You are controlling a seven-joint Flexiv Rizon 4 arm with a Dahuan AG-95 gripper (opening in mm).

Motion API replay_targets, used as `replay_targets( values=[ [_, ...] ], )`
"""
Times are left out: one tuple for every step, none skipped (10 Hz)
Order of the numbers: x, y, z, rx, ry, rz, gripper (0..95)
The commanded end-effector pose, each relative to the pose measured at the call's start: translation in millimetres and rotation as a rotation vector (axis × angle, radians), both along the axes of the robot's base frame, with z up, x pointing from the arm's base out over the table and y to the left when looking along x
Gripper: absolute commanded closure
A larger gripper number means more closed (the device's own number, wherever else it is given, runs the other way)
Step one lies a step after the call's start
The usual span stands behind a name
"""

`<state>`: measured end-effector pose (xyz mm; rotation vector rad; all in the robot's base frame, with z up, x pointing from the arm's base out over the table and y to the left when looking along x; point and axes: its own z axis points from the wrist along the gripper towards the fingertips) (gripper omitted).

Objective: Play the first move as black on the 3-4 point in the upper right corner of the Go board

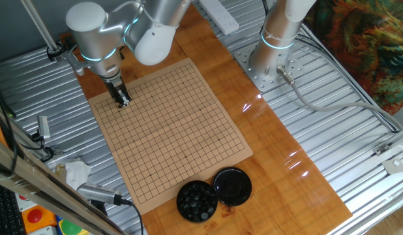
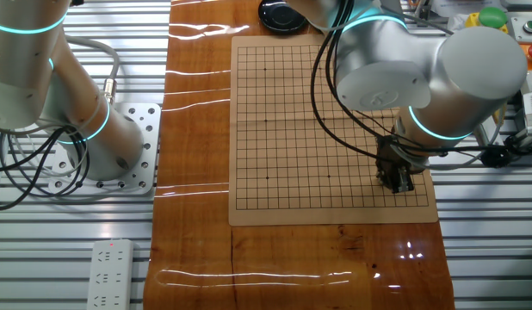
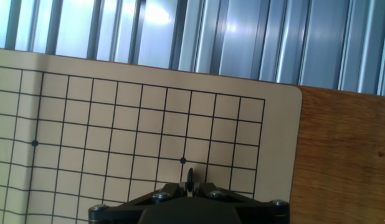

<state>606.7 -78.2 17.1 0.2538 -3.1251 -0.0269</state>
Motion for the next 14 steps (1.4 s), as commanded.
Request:
replay_targets(
  values=[
    [-0.1,0.0,-0.1,0.001,0.002,0.000,95.0],
    [-0.4,-0.3,-0.3,0.002,0.005,0.000,95.0],
    [-0.5,-0.4,-0.3,0.002,0.007,0.000,95.0],
    [-0.5,-0.4,-0.3,0.004,0.007,-0.001,95.0],
    [-0.5,-0.4,-0.3,0.006,0.007,-0.002,95.0],
    [-0.6,-0.4,-0.3,0.011,0.007,-0.003,95.0],
    [-0.7,0.0,0.3,0.016,0.007,-0.003,95.0],
    [-0.9,0.5,0.8,0.018,0.008,-0.005,95.0],
    [-0.9,2.1,1.8,0.019,0.010,-0.010,95.0],
    [-0.7,3.1,2.1,0.020,0.011,-0.014,95.0],
    [-0.5,4.1,2.4,0.019,0.012,-0.016,95.0],
    [-0.5,4.5,2.7,0.021,0.014,-0.019,95.0],
    [-0.6,4.9,3.1,0.026,0.015,-0.020,95.0],
    [-0.6,5.6,3.5,0.031,0.017,-0.026,95.0]
  ],
)
